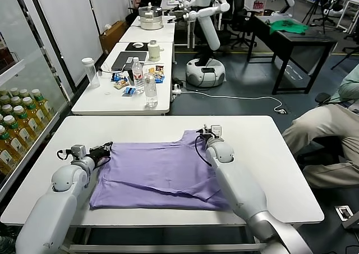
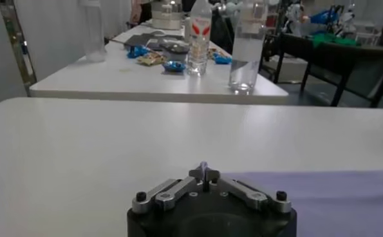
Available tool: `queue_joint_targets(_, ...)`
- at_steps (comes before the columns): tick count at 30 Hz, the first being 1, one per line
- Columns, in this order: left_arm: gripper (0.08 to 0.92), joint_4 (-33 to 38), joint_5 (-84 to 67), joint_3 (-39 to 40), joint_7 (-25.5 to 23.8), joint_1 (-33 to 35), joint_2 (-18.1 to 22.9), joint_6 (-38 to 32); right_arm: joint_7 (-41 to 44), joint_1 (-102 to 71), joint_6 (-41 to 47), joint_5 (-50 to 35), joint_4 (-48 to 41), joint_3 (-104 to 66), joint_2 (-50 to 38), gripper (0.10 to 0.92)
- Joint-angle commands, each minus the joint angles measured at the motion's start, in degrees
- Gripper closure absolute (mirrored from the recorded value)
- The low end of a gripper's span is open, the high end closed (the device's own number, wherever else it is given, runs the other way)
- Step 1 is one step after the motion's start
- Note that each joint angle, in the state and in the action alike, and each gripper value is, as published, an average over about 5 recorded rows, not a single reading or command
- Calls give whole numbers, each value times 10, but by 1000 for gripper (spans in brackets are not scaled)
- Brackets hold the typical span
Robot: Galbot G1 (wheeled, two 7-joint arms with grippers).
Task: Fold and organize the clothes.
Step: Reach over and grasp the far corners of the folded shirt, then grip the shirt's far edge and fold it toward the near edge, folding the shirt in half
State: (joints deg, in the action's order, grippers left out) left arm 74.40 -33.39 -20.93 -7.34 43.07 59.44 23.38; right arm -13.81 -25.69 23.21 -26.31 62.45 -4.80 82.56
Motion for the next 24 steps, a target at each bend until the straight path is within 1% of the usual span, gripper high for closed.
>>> queue_joint_targets(1, 910, 135, -44, -39, 4, 106, -12, -12, -12, -126, 44, -31, 264, -3, -76, 910)
queue_joint_targets(7, 910, 176, -43, -56, 7, 155, -13, -21, -14, -173, 47, -30, 322, -10, -98, 910)
queue_joint_targets(10, 910, 193, -43, -66, 8, 173, -14, -25, -15, -187, 47, -29, 336, -16, -106, 910)
queue_joint_targets(17, 910, 206, -42, -81, 9, 199, -17, -34, -17, -219, 48, -34, 368, -37, -131, 910)
queue_joint_targets(24, 910, 244, -38, -99, 10, 239, -20, -34, -18, -268, 50, -33, 407, -36, -141, 910)
